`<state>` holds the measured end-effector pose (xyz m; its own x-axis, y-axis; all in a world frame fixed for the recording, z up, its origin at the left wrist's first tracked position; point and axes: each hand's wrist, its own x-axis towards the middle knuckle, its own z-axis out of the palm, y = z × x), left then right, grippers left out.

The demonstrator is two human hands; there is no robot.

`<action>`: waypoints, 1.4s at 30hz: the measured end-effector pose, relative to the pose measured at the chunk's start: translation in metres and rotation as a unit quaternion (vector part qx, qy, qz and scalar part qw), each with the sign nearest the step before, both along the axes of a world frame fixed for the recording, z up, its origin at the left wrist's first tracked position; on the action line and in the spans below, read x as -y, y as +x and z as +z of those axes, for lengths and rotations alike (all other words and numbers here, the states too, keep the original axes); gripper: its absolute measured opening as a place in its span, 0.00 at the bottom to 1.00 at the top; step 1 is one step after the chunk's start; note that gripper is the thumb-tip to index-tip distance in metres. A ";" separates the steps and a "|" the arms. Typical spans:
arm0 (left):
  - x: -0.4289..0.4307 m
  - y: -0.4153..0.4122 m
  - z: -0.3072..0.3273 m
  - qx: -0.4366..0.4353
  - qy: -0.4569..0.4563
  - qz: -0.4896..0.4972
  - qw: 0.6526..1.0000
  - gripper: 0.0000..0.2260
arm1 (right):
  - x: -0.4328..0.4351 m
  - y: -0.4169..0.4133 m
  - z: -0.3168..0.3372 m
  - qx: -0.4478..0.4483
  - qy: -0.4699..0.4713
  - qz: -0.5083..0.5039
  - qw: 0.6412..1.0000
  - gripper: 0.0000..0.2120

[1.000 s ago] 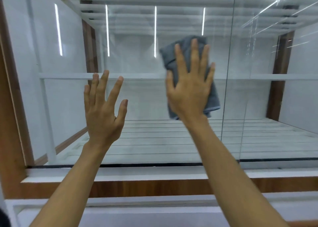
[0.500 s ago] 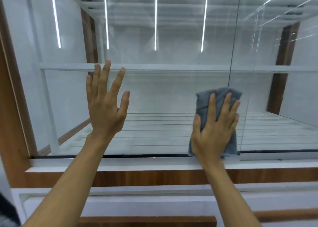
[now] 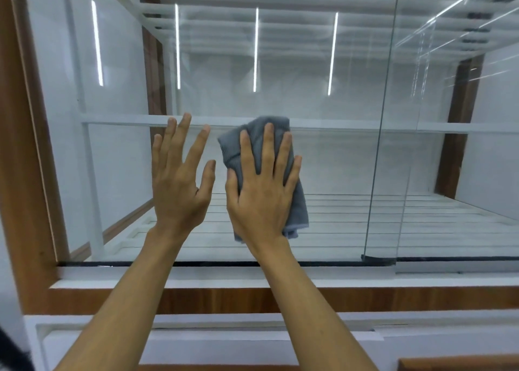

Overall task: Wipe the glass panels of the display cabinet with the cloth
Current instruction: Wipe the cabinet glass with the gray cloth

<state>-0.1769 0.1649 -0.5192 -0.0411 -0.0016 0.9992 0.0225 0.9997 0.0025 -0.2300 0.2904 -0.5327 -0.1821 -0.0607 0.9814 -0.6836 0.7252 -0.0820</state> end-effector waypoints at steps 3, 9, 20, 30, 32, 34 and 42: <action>0.000 -0.001 0.000 -0.001 0.002 0.012 1.000 0.23 | -0.002 -0.004 0.030 -0.016 -0.007 0.005 1.000 0.30; -0.002 -0.002 0.001 -0.008 0.002 0.026 1.000 0.22 | -0.053 -0.030 0.069 -0.013 -0.041 -0.039 0.998 0.30; -0.005 -0.002 0.002 -0.010 0.006 0.025 1.000 0.22 | -0.153 -0.075 0.055 0.037 -0.145 -0.063 0.987 0.29; -0.003 -0.004 -0.001 -0.011 0.000 0.020 1.000 0.22 | -0.097 -0.042 -0.008 0.045 -0.123 -0.060 0.990 0.30; -0.002 -0.005 -0.001 -0.008 -0.002 0.018 1.000 0.23 | -0.080 -0.034 -0.017 0.040 -0.109 -0.054 0.992 0.30; -0.002 -0.004 -0.001 -0.005 -0.005 0.015 1.000 0.23 | -0.065 -0.027 -0.024 0.035 -0.095 -0.050 0.994 0.30; -0.003 0.004 -0.008 0.014 -0.014 -0.043 0.999 0.23 | -0.030 -0.007 -0.027 0.032 -0.102 -0.002 0.994 0.29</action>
<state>-0.1730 0.1679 -0.5273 -0.0674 0.0317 0.9972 0.1091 0.9937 -0.0242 -0.2372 0.3200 -0.5601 -0.2453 0.1386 0.9595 -0.6694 0.6916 -0.2711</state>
